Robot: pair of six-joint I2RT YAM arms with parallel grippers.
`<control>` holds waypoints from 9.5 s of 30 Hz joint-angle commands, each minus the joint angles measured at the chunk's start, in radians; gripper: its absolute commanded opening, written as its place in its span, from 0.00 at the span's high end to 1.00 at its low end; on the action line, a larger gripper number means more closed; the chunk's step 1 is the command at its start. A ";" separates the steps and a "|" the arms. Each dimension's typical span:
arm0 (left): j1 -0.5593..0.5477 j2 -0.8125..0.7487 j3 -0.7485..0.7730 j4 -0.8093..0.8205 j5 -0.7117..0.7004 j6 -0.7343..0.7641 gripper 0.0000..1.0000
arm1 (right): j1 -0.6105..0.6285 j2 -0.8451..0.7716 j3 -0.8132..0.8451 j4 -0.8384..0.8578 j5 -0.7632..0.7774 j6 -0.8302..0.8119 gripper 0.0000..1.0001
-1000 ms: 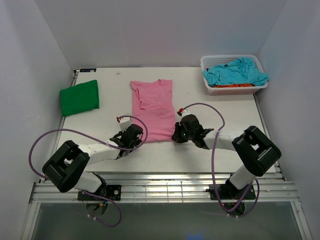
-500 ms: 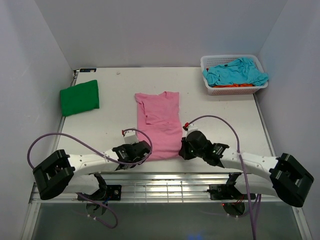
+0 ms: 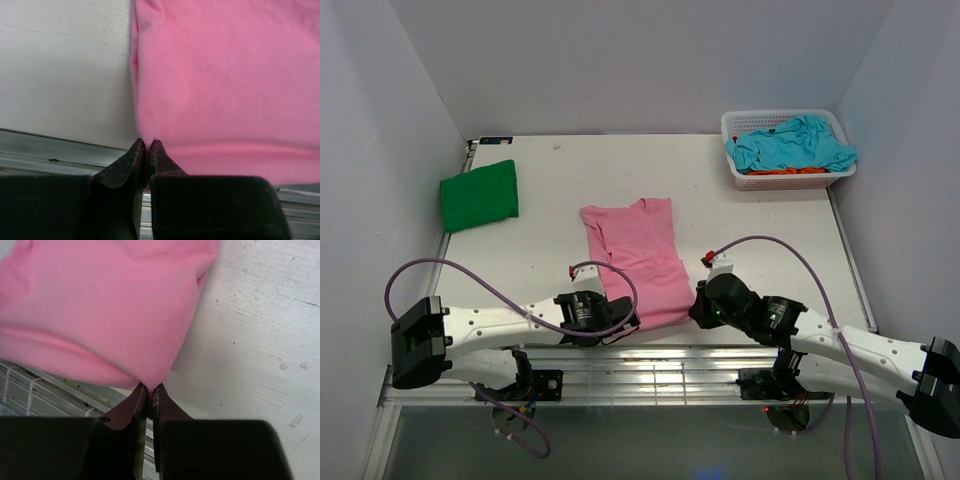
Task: Fold and stack the t-shirts
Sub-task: Fold the tshirt
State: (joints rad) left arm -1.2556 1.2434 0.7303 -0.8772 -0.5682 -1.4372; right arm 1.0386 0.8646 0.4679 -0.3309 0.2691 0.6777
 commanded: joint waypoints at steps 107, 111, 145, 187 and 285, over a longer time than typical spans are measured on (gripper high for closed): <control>0.674 0.430 0.381 1.365 -0.339 1.239 0.20 | -0.489 0.922 0.918 0.509 -0.037 -0.593 0.25; 0.590 0.311 0.223 1.353 -0.271 1.144 0.41 | -0.480 0.814 0.783 0.530 -0.125 -0.561 0.28; 0.495 0.588 0.113 1.228 -0.016 0.778 1.00 | -0.469 1.243 1.015 0.365 -0.568 -0.475 0.92; 0.476 0.458 0.236 1.241 -0.076 0.975 1.00 | -0.482 0.964 0.884 0.553 -0.442 -0.538 0.92; 0.871 0.283 0.198 1.089 0.167 0.976 0.20 | -0.588 0.867 0.764 0.489 -0.482 -0.556 0.45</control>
State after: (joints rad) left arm -0.4004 1.5513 1.0222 0.3134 -0.5144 -0.4057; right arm 0.4393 1.7809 1.2682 0.1249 -0.1604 0.1452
